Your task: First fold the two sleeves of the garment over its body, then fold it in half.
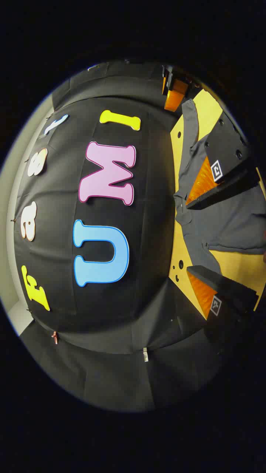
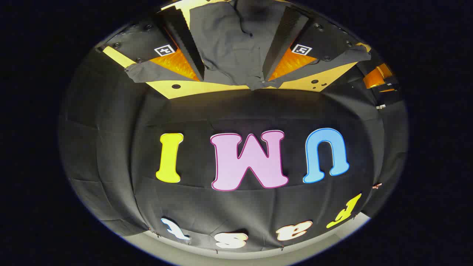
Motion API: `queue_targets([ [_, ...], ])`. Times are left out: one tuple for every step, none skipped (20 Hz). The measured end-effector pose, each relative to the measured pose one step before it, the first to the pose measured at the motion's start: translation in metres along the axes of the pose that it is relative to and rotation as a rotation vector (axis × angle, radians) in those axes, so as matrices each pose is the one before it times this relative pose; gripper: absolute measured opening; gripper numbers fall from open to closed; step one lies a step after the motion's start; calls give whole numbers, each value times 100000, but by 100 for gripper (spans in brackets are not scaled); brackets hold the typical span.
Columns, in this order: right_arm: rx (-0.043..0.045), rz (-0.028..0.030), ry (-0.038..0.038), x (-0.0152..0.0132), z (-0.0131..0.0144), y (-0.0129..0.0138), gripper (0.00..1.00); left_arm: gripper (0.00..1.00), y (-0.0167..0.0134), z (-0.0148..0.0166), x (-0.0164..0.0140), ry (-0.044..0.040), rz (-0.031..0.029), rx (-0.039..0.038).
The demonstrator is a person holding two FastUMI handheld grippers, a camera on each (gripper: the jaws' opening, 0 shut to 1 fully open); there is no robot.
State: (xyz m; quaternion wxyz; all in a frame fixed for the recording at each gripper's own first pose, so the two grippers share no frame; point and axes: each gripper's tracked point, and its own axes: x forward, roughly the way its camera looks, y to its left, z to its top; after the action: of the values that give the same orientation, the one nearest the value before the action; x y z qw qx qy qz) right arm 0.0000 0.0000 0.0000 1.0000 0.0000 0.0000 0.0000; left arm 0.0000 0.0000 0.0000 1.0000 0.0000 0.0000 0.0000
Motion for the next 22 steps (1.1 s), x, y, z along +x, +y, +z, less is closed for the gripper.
queue_targets([
  [458,-104,526,93,-185,-61,98,96,-69,-85,50,413,-30,-41],
  [-40,106,637,236,-185,-137,98,96,-103,-194,-49,578,-411,-279],
  [-290,324,588,9,-201,51,98,96,-101,-82,63,739,-254,21],
  [-402,480,486,128,-54,40,98,96,-217,-201,280,494,-371,256],
  [-478,359,183,12,-19,50,98,95,-234,-5,126,333,-458,307],
  [-491,518,-196,81,124,-23,98,96,-378,-48,110,-77,-449,351],
  [-839,368,-112,111,-19,7,98,96,-260,167,44,-195,-192,467],
  [-827,-318,190,176,-25,-145,98,96,-198,-59,0,-302,360,620],
  [524,-82,263,60,-77,-266,98,96,20,235,16,-678,579,647],
  [1017,114,379,216,33,-101,98,96,-205,8,158,-713,180,391],
  [503,-598,326,167,-158,-219,98,96,-123,49,122,65,119,161],
  [199,-546,133,205,-36,-276,98,95,-39,-211,-32,343,217,-259],
  [283,-94,-272,63,12,-200,98,96,-101,-149,-12,634,442,-600],
  [315,-29,-14,167,91,-89,98,92,-146,-351,152,898,319,-632],
  [31,40,12,7,-44,-101,98,92,-113,-168,-48,954,504,-297],
  [-278,215,-184,143,58,-36,98,96,-22,-367,99,596,503,-215],
  [-482,293,-34,121,-2,-14,98,96,-111,-47,-117,264,408,-193],
  [-360,506,157,195,28,-42,98,96,12,-40,65,187,401,-272],
  [-221,158,462,78,-167,-69,98,96,28,74,-74,48,208,-165],
  [-65,-198,663,266,-126,-147,98,96,-69,-210,-38,49,709,-308],
  [13,-169,387,158,-49,-160,98,96,-204,142,48,-79,115,-695],
  [399,238,220,75,-94,-112,98,95,75,278,57,-635,682,-288],
])
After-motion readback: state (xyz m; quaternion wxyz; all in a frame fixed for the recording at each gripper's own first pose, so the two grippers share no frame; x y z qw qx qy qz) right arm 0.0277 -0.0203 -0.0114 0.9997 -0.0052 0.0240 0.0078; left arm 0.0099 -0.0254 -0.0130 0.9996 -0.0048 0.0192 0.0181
